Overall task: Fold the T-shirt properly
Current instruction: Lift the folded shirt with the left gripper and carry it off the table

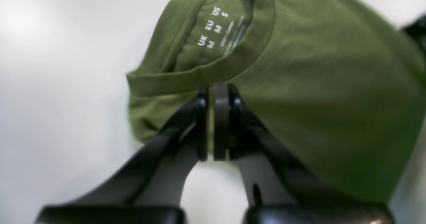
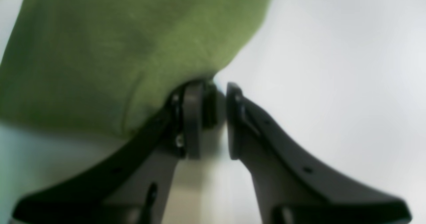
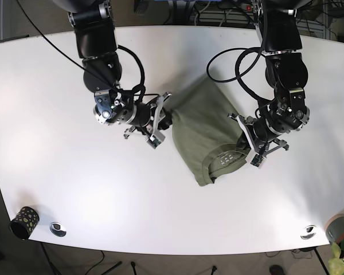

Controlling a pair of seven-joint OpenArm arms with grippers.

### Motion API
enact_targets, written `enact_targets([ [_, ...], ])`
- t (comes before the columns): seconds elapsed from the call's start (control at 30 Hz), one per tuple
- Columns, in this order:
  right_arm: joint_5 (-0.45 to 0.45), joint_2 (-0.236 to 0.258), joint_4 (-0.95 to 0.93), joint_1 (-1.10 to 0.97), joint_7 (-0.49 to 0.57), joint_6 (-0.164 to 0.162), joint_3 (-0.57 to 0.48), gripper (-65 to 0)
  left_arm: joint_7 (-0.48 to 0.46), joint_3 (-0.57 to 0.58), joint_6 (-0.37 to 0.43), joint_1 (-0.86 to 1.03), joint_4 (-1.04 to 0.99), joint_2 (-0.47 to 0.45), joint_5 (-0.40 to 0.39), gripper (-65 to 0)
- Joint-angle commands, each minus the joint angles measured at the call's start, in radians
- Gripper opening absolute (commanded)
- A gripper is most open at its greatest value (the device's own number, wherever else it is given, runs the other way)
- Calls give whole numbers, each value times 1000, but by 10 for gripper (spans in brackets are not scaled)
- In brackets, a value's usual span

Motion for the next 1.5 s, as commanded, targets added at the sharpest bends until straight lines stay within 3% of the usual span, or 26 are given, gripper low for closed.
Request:
enact_targets([
  [0.0,5,-25,57,-15,0,8,-9,-541,-25,5,32,-22,27,16,-19,-639],
  [0.27,-6,-85,192,-124,-59,8,-146,-541,-25,6,110,-21,29,43,-20,-639],
  [0.47,0,-89,273,-160,-59,8,-245,-539,-25,8,164,-6,24,51,-22,-635],
  [0.6,0,-85,278,-157,-68,8,-241,-539,-27,11,167,2,27,79,-17,-510],
  [0.73,-5,-85,276,-157,-73,8,-162,-541,-27,11,167,19,29,89,-17,-389],
  [0.9,-5,-83,275,-155,-73,8,-70,-539,-41,25,167,37,24,88,-17,-388],
  [1.07,-6,-82,275,-152,-73,10,0,-536,-151,91,167,111,18,48,35,-383],
  [1.27,1,-54,278,-151,-73,10,6,-539,-223,86,167,157,-108,16,77,-383],
  [1.47,1,-48,282,-152,-73,10,6,-541,-280,3,160,145,-335,-56,75,-383],
])
